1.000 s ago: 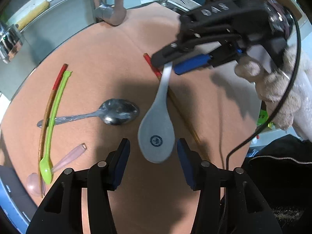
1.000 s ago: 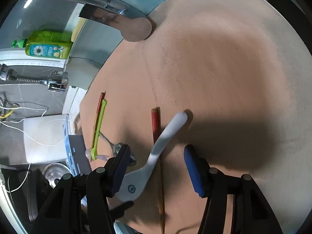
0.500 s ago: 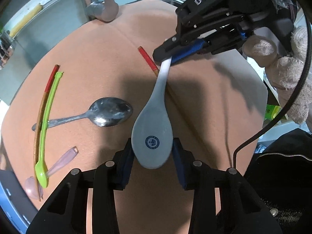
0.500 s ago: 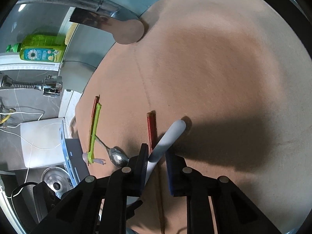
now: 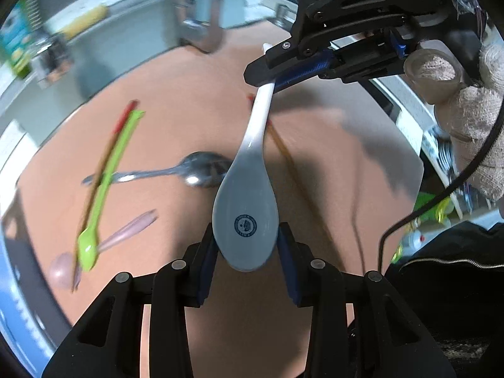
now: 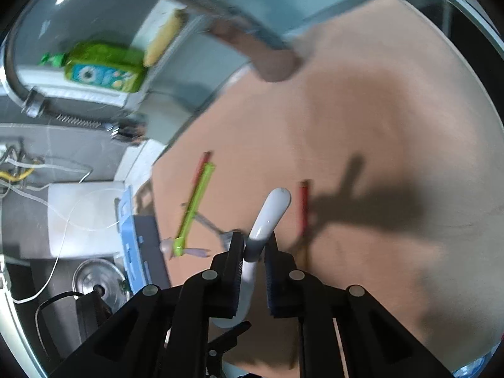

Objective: Organize utensils
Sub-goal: 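Lift the second white spoon with the right tool over the basket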

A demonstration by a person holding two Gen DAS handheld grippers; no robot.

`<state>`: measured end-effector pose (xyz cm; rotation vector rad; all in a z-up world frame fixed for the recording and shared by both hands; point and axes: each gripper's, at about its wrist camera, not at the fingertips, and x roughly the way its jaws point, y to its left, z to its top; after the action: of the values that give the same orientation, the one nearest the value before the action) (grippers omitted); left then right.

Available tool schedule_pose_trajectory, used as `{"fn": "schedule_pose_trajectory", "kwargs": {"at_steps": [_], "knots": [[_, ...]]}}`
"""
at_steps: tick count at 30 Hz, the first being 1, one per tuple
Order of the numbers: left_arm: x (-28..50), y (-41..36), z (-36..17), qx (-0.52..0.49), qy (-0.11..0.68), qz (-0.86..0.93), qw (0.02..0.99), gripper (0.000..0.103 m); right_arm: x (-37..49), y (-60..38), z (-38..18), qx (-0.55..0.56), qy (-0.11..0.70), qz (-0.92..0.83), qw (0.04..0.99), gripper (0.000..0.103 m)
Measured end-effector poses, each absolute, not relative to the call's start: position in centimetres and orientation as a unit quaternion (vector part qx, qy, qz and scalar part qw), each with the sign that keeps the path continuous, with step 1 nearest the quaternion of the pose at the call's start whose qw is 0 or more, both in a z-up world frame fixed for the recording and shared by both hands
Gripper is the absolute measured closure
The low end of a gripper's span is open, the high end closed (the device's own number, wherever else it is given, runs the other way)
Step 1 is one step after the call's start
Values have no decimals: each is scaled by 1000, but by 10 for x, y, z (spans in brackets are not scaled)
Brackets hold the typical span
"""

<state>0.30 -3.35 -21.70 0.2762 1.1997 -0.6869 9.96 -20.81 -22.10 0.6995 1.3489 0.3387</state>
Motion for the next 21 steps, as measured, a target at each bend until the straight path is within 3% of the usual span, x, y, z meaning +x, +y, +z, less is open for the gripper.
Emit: {"fn": "schedule_pose_trajectory", "kwargs": {"at_steps": [21], "knots": [[-33, 166, -191, -25, 524, -110, 844, 68, 120, 57, -171, 159, 627, 354, 675, 94]]}}
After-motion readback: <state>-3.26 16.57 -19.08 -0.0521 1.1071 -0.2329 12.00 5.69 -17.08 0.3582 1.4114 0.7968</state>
